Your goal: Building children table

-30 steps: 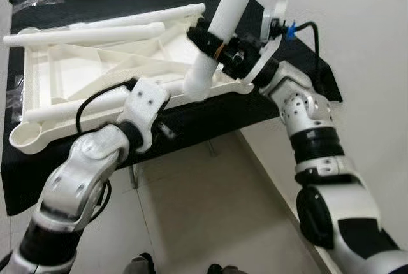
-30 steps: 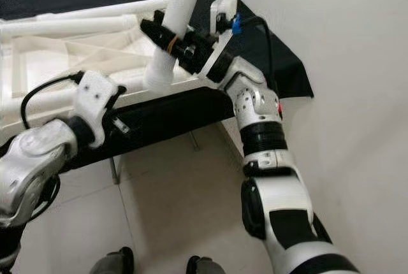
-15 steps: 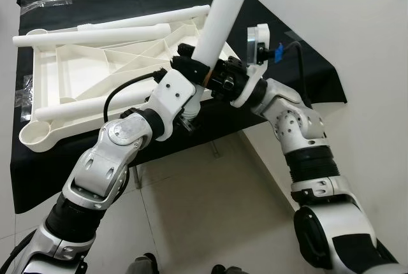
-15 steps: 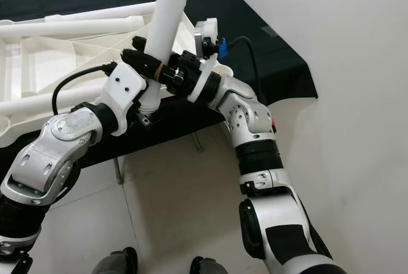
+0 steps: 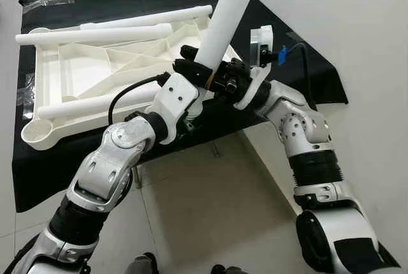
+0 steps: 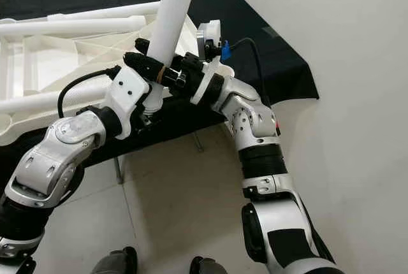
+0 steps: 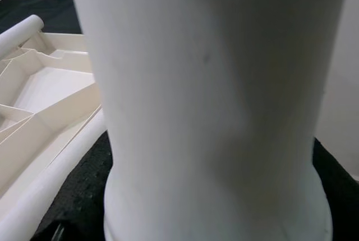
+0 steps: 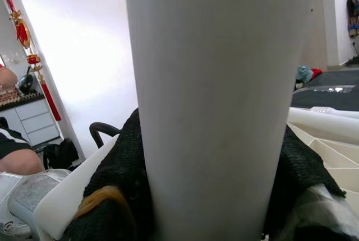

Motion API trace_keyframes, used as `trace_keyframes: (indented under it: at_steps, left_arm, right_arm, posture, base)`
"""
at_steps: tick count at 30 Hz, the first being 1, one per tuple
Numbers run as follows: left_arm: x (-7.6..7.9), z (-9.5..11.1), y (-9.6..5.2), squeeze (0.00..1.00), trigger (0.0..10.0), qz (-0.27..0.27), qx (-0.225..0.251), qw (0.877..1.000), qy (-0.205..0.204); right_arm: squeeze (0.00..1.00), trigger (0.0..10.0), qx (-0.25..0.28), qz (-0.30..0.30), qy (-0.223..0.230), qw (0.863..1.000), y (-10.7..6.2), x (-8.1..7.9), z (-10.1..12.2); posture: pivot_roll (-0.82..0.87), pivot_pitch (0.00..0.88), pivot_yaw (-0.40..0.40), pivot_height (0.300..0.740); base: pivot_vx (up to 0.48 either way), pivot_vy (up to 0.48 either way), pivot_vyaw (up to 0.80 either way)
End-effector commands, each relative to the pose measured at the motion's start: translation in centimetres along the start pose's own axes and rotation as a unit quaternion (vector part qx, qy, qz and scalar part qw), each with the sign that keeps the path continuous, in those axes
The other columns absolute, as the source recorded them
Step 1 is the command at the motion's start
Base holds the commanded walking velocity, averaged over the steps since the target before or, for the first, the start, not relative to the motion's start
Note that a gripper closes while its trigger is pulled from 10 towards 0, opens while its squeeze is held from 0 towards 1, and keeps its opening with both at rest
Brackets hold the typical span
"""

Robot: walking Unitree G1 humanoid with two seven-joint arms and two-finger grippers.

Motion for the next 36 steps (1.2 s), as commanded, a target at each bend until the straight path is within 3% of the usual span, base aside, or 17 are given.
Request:
trace_keyframes:
  at_steps: [1,2,3,5,6,14,16,19,20,22,26,28,29,30,31,33,36]
  left_arm:
    - [0.1,0.8,-0.2,0.0,0.0,0.0,0.021,1.0,0.013]
    - [0.3,0.7,-0.3,0.0,0.0,-0.004,0.017,1.0,0.006]
    - [0.7,0.7,-0.4,0.0,10.0,-0.018,0.018,1.0,-0.005]
    - [0.9,0.9,-0.5,0.0,10.0,-0.026,0.022,0.999,-0.008]
    - [1.1,1.1,-0.8,0.0,10.0,-0.033,0.03,0.999,-0.019]
    - [1.0,0.9,-2.8,0.0,10.0,-0.051,0.042,0.995,-0.077]
    - [1.1,-0.1,-5.2,0.0,10.0,-0.091,0.036,0.987,-0.125]
    - [1.1,0.0,-5.7,0.0,10.0,-0.103,0.039,0.985,-0.136]
    - [1.3,0.2,-6.2,0.0,10.0,-0.121,0.043,0.978,-0.164]
    - [1.8,0.5,-7.1,0.0,10.0,-0.148,0.055,0.965,-0.208]
    - [2.6,0.5,-7.8,0.0,10.0,-0.176,0.053,0.957,-0.224]
    - [3.1,0.9,-8.4,0.0,10.0,-0.208,0.067,0.942,-0.257]
    - [3.1,0.9,-8.4,0.0,10.0,-0.208,0.067,0.942,-0.257]
    - [3.4,1.6,-8.8,0.0,10.0,-0.237,0.089,0.92,-0.298]
    - [3.4,1.6,-8.8,0.0,10.0,-0.237,0.089,0.92,-0.298]
    - [3.5,2.2,-9.3,0.0,10.0,-0.269,0.113,0.889,-0.353]
    - [3.4,2.2,-9.4,0.0,10.0,-0.282,0.116,0.877,-0.372]
  right_arm:
    - [0.0,0.0,-0.034,0.023,0.021,0.999,0.7,-0.8,-1.7]
    - [0.0,0.0,-0.038,0.02,0.018,0.999,0.6,-0.8,-1.8]
    - [0.0,10.0,-0.041,0.011,0.013,0.999,0.6,-0.5,-1.7]
    - [0.0,10.0,-0.04,0.008,0.011,0.999,0.6,-0.3,-1.6]
    - [1.0,10.0,-0.034,0.001,0.012,0.999,0.5,0.1,-1.0]
    - [1.0,10.0,-0.025,0.005,0.007,1.0,-0.5,1.0,1.2]
    - [1.0,10.0,-0.03,0.057,0.025,0.998,-1.9,0.4,2.9]
    - [1.0,10.0,-0.03,0.073,0.029,0.996,-2.2,0.2,3.3]
    - [0.0,10.0,-0.026,0.091,0.04,0.995,-2.6,-0.1,3.8]
    - [0.0,10.0,-0.006,0.119,0.064,0.991,-2.9,-0.4,4.7]
    - [0.0,10.0,0.021,0.147,0.096,0.984,-3.0,-0.9,5.8]
    - [0.0,10.0,0.031,0.177,0.122,0.976,-3.0,-1.6,6.1]
    - [0.0,10.0,0.031,0.177,0.122,0.976,-3.0,-1.6,6.1]
    - [0.0,10.0,0.033,0.196,0.134,0.971,-2.8,-2.2,6.0]
    - [0.0,10.0,0.033,0.196,0.134,0.971,-2.8,-2.2,6.0]
    - [0.0,10.0,0.037,0.226,0.159,0.96,-2.4,-3.0,5.9]
    - [0.0,10.0,0.03,0.238,0.172,0.955,-2.0,-3.4,5.5]
  posture:
    - [0.07,0.196,-0.08,0.74]
    - [0.07,0.196,-0.08,0.74]
    - [0.07,0.197,-0.081,0.74]
    - [0.07,0.197,-0.081,0.74]
    - [0.07,0.197,-0.081,0.74]
    - [0.06,0.2,-0.07,0.74]
    - [0.07,0.203,-0.07,0.74]
    - [0.07,0.203,-0.07,0.74]
    - [0.08,0.204,-0.067,0.74]
    - [0.08,0.205,-0.069,0.74]
    - [0.08,0.205,-0.069,0.74]
    - [0.08,0.205,-0.065,0.74]
    - [0.08,0.205,-0.065,0.74]
    - [0.08,0.204,-0.058,0.74]
    - [0.08,0.204,-0.058,0.74]
    - [0.08,0.202,-0.057,0.74]
    - [0.07,0.202,-0.056,0.74]
  base:
    - [0.0,0.0,0.0]
    - [0.0,0.0,0.0]
    - [0.0,0.0,0.0]
    - [0.0,0.0,0.0]
    - [0.0,0.0,0.0]
    - [0.0,0.0,0.0]
    - [0.0,0.0,0.0]
    - [0.0,0.0,0.0]
    - [0.0,0.0,0.0]
    - [0.0,0.0,0.0]
    - [0.0,0.0,0.0]
    - [0.0,0.0,0.0]
    - [0.0,0.0,0.0]
    - [0.0,0.0,0.0]
    - [0.0,0.0,0.0]
    - [0.0,0.0,0.0]
    - [0.0,0.0,0.0]
Point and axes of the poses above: a point about 5 cm out from each wrist's last joint towards the gripper, its own y axis pointing out of the wrist towards the gripper, its own z axis along the axis of the wrist's last joint, x = y × z, the point moved 4 cm from there along y, pointing out of the wrist towards the gripper, and after that the axes turned 10 degrees about y, right-handed, at the moved point
